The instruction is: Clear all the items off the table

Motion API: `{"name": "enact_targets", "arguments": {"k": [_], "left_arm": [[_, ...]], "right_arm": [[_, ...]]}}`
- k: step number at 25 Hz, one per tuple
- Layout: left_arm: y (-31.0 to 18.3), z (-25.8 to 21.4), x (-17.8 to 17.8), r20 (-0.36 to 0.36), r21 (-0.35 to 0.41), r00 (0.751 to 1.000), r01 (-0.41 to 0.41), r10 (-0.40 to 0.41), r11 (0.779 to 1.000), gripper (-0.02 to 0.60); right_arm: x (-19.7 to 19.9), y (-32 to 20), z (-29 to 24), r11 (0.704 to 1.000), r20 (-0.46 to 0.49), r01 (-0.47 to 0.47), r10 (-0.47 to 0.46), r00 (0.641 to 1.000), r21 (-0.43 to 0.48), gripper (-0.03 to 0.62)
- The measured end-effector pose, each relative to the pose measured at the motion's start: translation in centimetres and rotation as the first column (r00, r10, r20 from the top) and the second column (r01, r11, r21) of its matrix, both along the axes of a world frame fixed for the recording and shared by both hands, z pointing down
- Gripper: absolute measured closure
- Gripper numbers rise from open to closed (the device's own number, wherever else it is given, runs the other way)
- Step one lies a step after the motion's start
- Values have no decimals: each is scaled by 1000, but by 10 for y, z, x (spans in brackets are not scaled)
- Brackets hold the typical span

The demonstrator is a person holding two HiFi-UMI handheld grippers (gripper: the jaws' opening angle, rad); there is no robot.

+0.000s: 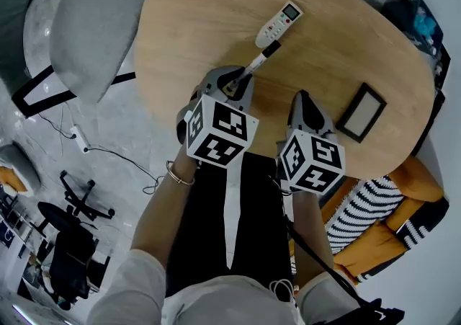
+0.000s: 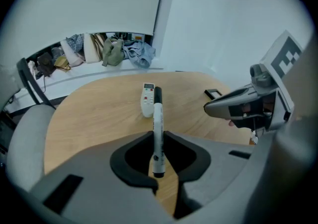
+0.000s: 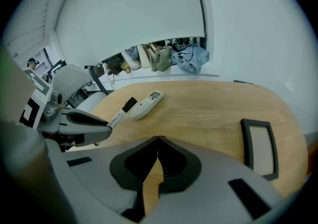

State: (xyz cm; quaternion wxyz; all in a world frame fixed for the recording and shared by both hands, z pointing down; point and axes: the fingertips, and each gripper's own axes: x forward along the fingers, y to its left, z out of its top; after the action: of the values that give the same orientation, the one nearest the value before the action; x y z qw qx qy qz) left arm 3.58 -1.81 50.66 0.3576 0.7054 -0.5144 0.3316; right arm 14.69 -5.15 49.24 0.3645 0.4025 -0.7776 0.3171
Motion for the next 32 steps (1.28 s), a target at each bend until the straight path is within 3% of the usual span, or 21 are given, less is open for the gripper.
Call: {"name": "enact_targets", "arguments": {"k": [7,14,17,23,32], "left_arm": [[39,-8,-74,15,20,988,152,-153,988,511],[92,-14,-158,10,20,932,362,-363,932,511],[118,-18,-194,15,20,889,458,-458,889,511],[179,-17,-254,21,12,774,632,-632,775,511],[249,-11,-307,30,-17,609,793,-793,609,511]], "right_arm": [[-84,21,-6,986,-6,165,-165,986,18,569],[-174,44,-18,947,-7,318,-318,948,40,569],[-217,58,-25,912,-12,405,-405,914,64,569],[-296,107,-30,816,-4,572,-574,819,83,569],[-349,162,-25,740,-7,670,-671,741,60,569]]}}
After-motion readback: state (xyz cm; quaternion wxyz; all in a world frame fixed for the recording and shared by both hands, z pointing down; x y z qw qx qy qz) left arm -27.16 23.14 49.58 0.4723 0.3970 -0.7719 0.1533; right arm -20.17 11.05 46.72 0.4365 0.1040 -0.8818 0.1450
